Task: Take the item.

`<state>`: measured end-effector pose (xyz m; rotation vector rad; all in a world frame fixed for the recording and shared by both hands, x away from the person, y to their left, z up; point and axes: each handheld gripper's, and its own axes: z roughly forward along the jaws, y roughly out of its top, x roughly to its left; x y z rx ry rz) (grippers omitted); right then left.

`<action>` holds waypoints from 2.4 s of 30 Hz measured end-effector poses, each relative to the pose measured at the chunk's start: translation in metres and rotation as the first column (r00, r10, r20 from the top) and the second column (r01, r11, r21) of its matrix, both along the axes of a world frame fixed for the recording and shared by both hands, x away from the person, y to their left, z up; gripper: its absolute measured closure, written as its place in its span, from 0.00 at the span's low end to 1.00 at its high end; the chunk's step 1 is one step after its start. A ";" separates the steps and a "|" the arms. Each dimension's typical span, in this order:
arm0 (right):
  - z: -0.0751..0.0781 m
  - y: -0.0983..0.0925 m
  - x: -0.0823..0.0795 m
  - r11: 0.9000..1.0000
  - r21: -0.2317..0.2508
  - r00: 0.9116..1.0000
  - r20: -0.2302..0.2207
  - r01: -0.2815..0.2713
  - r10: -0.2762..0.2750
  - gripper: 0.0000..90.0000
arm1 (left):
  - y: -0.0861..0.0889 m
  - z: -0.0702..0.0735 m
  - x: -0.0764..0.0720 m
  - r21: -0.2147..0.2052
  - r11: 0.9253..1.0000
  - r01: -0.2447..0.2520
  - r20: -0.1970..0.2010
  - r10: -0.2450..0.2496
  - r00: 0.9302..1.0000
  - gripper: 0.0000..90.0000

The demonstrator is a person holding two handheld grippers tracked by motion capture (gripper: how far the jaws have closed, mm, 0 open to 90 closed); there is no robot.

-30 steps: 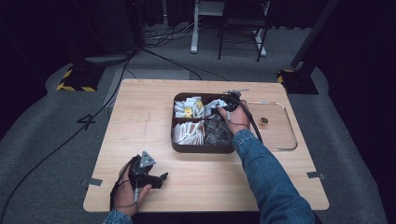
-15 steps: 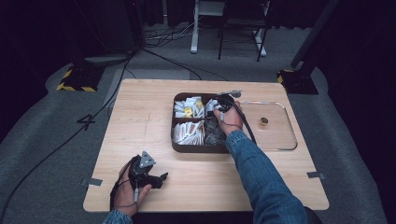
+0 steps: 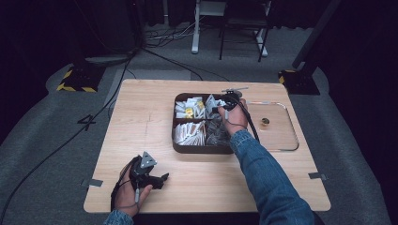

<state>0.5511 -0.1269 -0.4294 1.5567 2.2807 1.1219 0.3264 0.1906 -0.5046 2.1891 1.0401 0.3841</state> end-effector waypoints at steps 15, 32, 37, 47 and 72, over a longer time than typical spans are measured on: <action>0.044 -0.021 -0.035 0.992 0.086 0.992 0.091 -0.093 0.085 0.98 | -0.003 0.000 0.006 0.007 1.000 -0.004 -0.003 0.004 1.000 0.10; 0.072 -0.030 -0.098 0.949 0.182 0.961 0.156 -0.257 0.230 0.98 | -0.003 0.000 0.006 0.006 1.000 -0.004 -0.002 0.004 1.000 0.10; 0.073 -0.033 -0.122 0.933 0.172 0.945 0.145 -0.317 0.295 0.98 | -0.003 0.000 0.006 0.006 1.000 -0.005 -0.001 0.005 1.000 0.10; 0.060 -0.038 -0.171 0.907 0.181 0.922 0.160 -0.379 0.354 0.98 | -0.003 0.000 0.006 0.006 1.000 -0.004 -0.003 0.004 1.000 0.10; 0.015 -0.023 -0.217 0.883 0.120 0.891 0.065 -0.454 0.449 0.98 | -0.003 0.000 0.006 0.007 1.000 -0.004 -0.002 0.004 1.000 0.10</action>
